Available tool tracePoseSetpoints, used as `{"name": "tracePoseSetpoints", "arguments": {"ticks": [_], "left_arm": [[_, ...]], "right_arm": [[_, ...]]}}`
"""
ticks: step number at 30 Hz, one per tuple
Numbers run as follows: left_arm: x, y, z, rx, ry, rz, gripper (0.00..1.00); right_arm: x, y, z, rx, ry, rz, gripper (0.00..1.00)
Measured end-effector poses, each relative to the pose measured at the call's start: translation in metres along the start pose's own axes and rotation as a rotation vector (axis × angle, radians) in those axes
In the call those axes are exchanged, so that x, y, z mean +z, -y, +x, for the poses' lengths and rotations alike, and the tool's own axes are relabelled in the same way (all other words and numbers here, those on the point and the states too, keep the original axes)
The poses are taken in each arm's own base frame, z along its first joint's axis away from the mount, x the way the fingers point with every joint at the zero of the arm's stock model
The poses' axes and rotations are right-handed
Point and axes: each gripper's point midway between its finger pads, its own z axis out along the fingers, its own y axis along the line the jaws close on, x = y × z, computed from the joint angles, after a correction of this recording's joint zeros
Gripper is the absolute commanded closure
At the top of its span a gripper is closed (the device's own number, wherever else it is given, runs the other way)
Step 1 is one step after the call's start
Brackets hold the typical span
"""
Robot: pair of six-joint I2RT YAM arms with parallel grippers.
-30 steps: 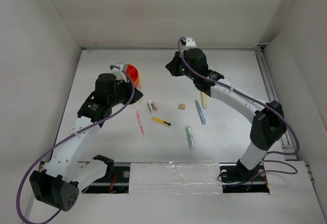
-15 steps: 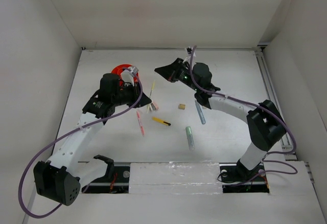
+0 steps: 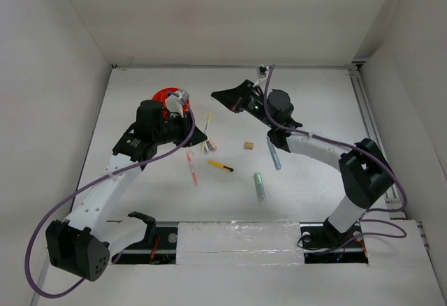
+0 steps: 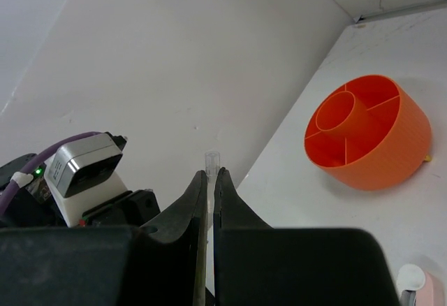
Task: Sort the stationery into containers
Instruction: Cap the pen
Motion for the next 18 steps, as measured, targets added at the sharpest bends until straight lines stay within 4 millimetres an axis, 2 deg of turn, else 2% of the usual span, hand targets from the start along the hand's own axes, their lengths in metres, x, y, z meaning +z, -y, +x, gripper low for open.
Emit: {"name": "tracePoseSetpoints", "arguments": {"ticks": [6, 11, 18], "left_arm": [[-0.001, 0.0, -0.002, 0.003, 0.01, -0.007, 1.0], [-0.012, 0.003, -0.014, 0.003, 0.084, -0.032, 1.0], [-0.022, 0.007, -0.024, -0.003, 0.154, -0.05, 1.0]], "right_arm": [[-0.003, -0.003, 0.003, 0.02, 0.016, -0.026, 1.0], [-0.008, -0.001, 0.007, 0.07, 0.062, -0.07, 1.0], [-0.003, 0.002, 0.014, 0.14, 0.104, -0.114, 1.0]]}}
